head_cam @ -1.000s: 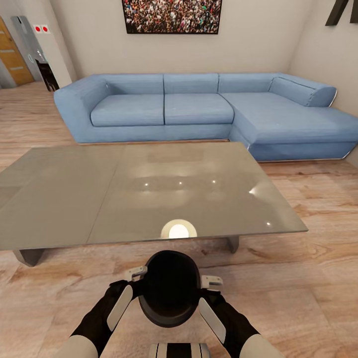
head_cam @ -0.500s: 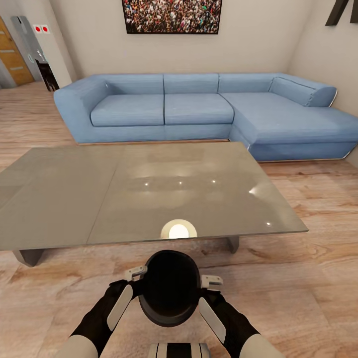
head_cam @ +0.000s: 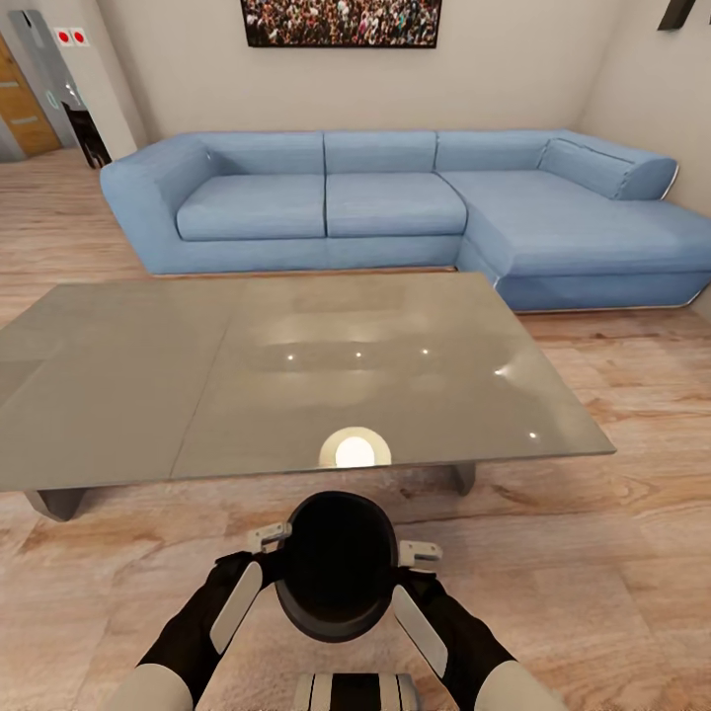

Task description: Place each of the two pumpkins and all three candles from the living room inside a cabinet in the living room (use any cabinet), then make sure every cabinet is closed, and position the cauldron so it is next to a table in the living room.

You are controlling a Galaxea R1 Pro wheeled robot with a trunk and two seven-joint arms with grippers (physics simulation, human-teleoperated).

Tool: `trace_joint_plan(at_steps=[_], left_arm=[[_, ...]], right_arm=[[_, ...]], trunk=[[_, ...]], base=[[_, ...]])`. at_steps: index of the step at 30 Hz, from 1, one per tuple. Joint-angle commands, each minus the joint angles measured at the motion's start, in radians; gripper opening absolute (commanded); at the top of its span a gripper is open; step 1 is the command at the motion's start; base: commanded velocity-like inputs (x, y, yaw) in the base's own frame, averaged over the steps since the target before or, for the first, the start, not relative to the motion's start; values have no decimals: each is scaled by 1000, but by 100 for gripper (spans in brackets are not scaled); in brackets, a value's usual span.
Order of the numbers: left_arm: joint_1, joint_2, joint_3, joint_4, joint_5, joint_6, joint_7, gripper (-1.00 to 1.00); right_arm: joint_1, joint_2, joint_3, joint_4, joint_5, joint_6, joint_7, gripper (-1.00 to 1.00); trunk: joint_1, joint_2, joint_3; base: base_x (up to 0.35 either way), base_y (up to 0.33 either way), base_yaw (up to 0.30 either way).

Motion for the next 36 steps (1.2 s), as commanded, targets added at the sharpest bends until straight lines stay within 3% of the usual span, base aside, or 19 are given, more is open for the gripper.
trace_joint_plan(at_steps=[1, 13, 14, 26, 27, 36], left_arm=[[0, -4, 0, 27, -9, 5, 10, -100], [0, -4, 0, 26, -9, 5, 10, -100], [0, -4, 0, 26, -9, 5, 10, -100], [0, -4, 0, 26, -9, 5, 10, -100], [0, -4, 0, 26, -9, 5, 10, 100], [0, -4, -1, 27, -9, 5, 10, 100]], right_arm=[[1, 0, 2, 6, -3, -12, 36, -100], [1, 0, 2, 6, -3, -13, 36, -100], [1, 0, 2, 6, -3, -13, 36, 100], [1, 0, 2, 6, -3, -12, 35, 100], [1, 0, 2, 6, -3, -12, 35, 100], [1, 0, 2, 6, -3, -12, 35, 100]], trunk=[[14, 0, -1], [14, -1, -9], [14, -1, -9], [14, -1, -9], [14, -1, -9], [11, 1, 18]], base=[[0, 0, 0], [0, 0, 0], [0, 0, 0], [0, 0, 0], [0, 0, 0], [0, 0, 0]])
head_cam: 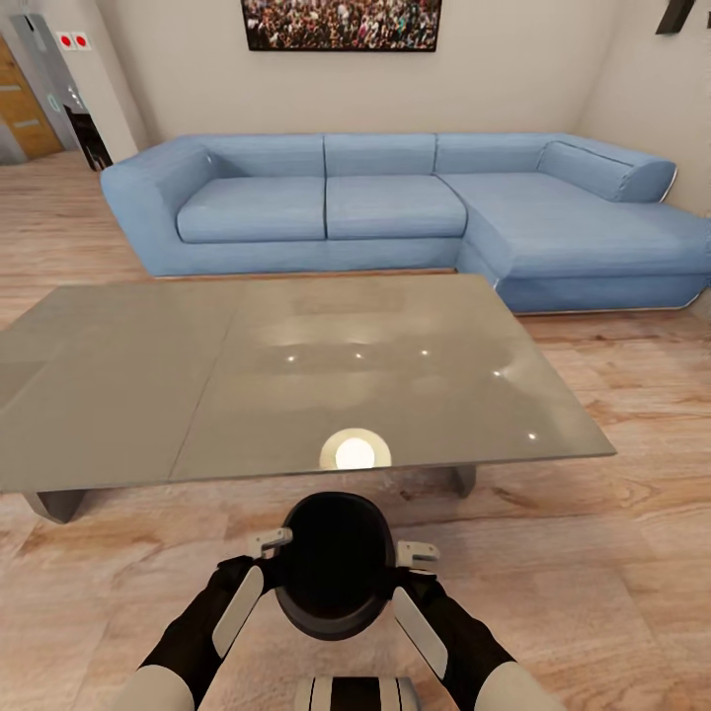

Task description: Place each of the two pumpkins and all three candles from the living room inside a cabinet in the living room (use any cabinet), then make sure every cabinet is closed, and position the cauldron so it is next to a table in the living room.

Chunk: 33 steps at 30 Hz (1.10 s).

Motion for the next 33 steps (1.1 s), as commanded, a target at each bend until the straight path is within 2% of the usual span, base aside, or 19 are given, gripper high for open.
trace_joint_plan(at_steps=[1, 33], left_arm=[[0, 0, -3, -1, 11, 2, 10, 100], [0, 0, -3, 0, 11, 17, 13, 100]], right_arm=[[-1, -1, 4, -2, -9, 2, -9, 100], [-1, -1, 4, 1, -10, 4, -9, 100]], trunk=[[-1, 0, 3], [-15, 7, 127]], base=[[0, 0, 0], [0, 0, 0]])
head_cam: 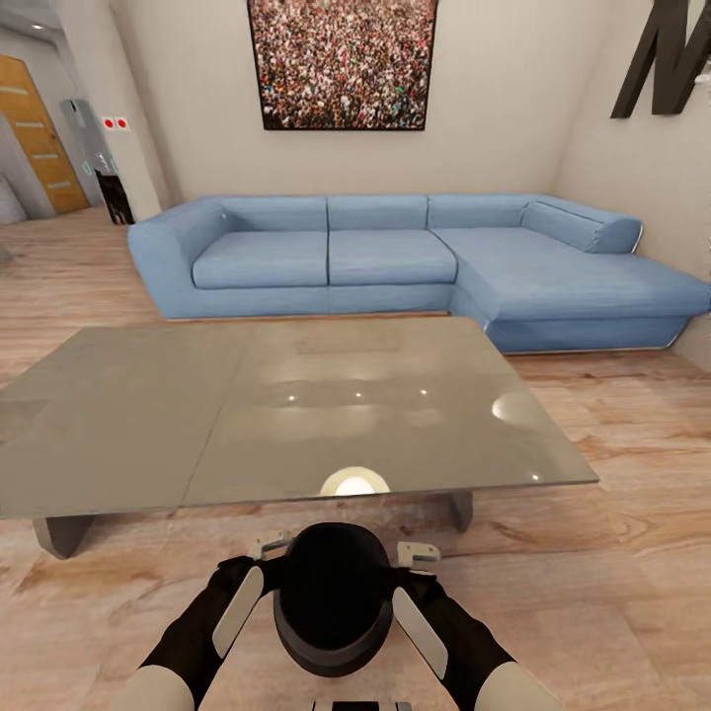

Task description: Place each of the two pumpkins and all three candles from the living room inside a cabinet in the living room (use any cabinet), then make sure every cabinet is closed, and position the cauldron so it is next to a table in the living room.

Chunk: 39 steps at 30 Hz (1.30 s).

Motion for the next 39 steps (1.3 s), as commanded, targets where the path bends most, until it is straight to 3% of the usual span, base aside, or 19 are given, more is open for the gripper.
trace_joint_plan(at_steps=[1, 5, 11, 16, 22, 25, 39], left_arm=[[0, 1, -3, -2, 11, 3, 10, 100], [-1, 0, -3, -3, 12, 19, 13, 100], [-3, 0, -3, -4, 10, 114, 17, 100], [-3, 2, -3, -4, 7, 141, 18, 100], [-3, 2, -3, -4, 9, 148, 19, 100], [-3, 4, -3, -5, 8, 148, 19, 100], [-3, 10, 0, -22, 10, 148, 18, 100]], right_arm=[[-1, -1, 4, -2, -9, 3, -9, 100], [-1, -1, 3, -2, -9, 12, -10, 100], [-1, -1, -4, -2, -13, 41, -12, 100], [-1, -1, -10, -2, -16, 82, -15, 100], [-1, -1, -18, -3, -77, 123, -21, 100], [-1, -1, -19, -2, -86, 128, -22, 100], [-1, -2, -19, -28, -89, 130, -21, 100]], trunk=[[-1, 0, 3], [-2, 1, 19], [-5, 2, 42], [-7, 3, 61], [-10, 5, 84], [-18, 19, 94], [-18, 19, 94]], base=[[0, 0, 0], [0, 0, 0], [0, 0, 0], [0, 0, 0], [0, 0, 0], [0, 0, 0], [-35, 0, 0]])
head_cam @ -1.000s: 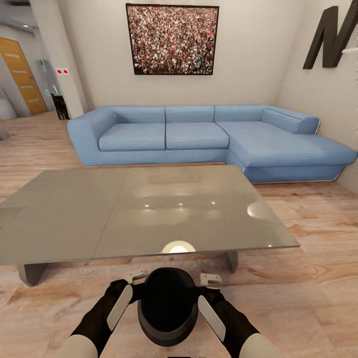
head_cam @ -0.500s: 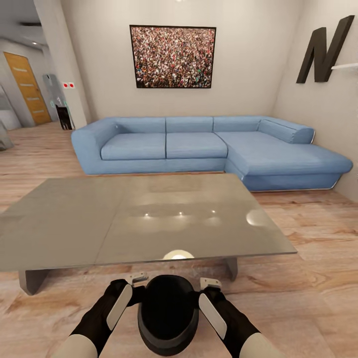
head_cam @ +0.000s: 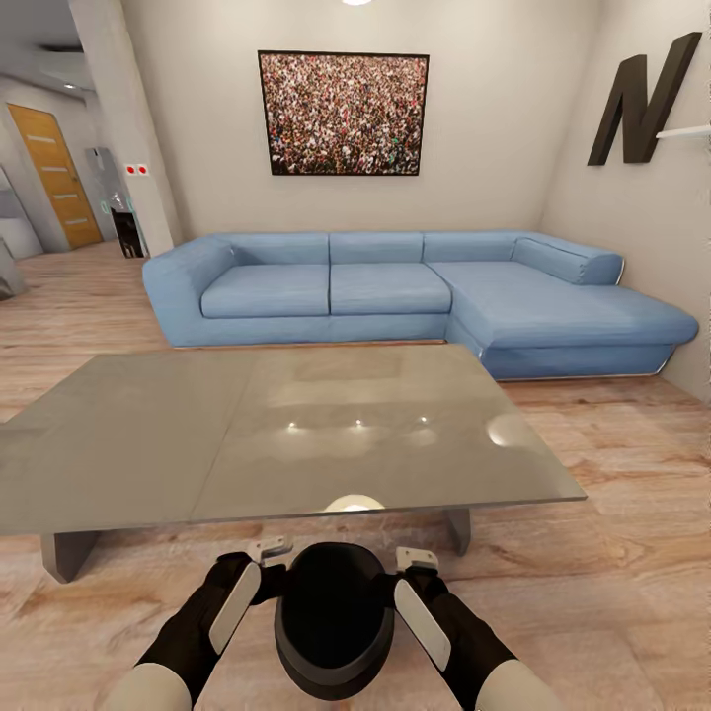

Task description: Place each of the two pumpkins and all three candles from the living room inside a cabinet in the living room (use any cabinet), then make sure every cabinet is closed, and position the cauldron so it is next to a table in the living room.

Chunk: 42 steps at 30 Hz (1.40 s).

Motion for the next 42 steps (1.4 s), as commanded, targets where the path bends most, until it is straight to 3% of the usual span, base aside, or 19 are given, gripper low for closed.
trace_joint_plan(at_steps=[1, 21, 27, 32, 38, 42], left_arm=[[0, 0, -2, -1, 11, 2, 9, 100], [0, 1, 0, -5, 11, 2, 10, 100], [0, 2, 7, -48, 12, 5, 10, 100], [0, 2, 11, -75, 12, 36, 9, 100], [0, 2, 21, -79, 15, 52, 9, 100], [-2, 2, 54, -80, 13, 148, 9, 100]], right_arm=[[-1, -1, 4, -9, -10, 1, -10, 100], [-1, -4, 4, -23, -11, 0, -8, 100], [-1, -4, 4, -23, -11, -1, -8, 100], [-1, -5, 4, -24, -11, -2, -1, 100], [-1, -6, 4, -51, -10, -1, 1, 100], [-1, -7, 4, -66, -11, 2, -3, 100]], trunk=[[-1, 0, -1], [-1, 0, -1], [-1, 0, -1], [-1, 0, -1], [-24, 42, 18], [-39, 70, 30]], base=[[-258, 0, 0], [-312, 0, 0], [-77, 0, 0], [-7, 0, 0], [0, 0, 0], [0, 0, 0]])
